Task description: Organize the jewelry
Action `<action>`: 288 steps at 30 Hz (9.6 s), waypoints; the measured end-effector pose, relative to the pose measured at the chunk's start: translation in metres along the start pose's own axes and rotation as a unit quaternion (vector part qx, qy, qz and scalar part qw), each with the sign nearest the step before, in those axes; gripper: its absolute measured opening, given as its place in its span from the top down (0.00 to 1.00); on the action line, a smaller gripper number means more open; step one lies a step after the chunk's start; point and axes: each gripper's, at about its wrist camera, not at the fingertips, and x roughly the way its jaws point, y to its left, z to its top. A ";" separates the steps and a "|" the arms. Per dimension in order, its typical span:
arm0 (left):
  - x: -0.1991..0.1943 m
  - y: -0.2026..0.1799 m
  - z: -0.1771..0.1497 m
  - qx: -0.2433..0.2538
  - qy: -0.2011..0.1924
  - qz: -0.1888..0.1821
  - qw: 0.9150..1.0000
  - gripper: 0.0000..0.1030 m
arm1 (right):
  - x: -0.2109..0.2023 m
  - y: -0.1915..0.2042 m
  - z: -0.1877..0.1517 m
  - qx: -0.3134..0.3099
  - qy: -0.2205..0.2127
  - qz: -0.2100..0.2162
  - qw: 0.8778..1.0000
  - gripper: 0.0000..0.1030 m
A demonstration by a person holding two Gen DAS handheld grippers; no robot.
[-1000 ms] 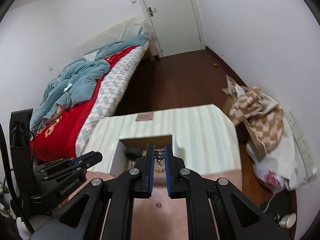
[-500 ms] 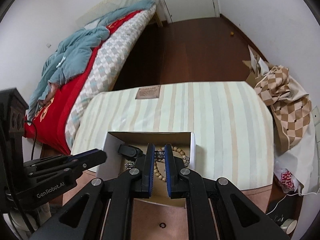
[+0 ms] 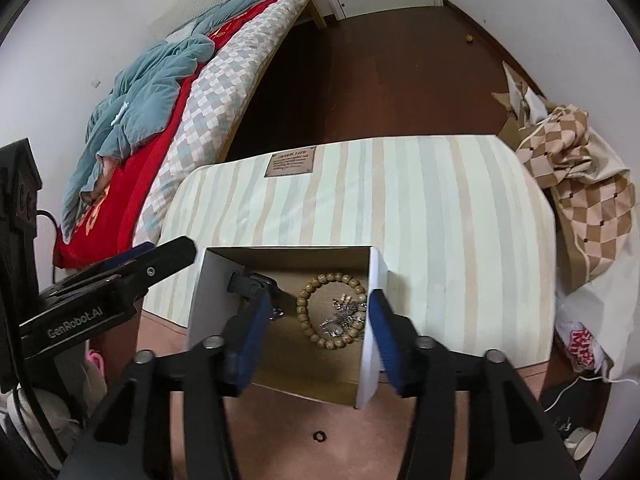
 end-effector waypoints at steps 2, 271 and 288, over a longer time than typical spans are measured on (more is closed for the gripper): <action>-0.003 0.003 -0.008 0.009 -0.008 0.026 1.000 0.00 | -0.005 0.003 -0.005 -0.013 -0.005 -0.030 0.999 0.27; -0.190 -0.026 -0.098 0.001 -0.058 0.087 0.995 0.00 | -0.211 0.088 -0.102 -0.022 -0.124 -0.227 0.966 0.00; -0.187 -0.026 -0.096 0.003 -0.051 0.078 0.996 0.00 | -0.209 0.087 -0.101 -0.023 -0.110 -0.222 0.969 0.00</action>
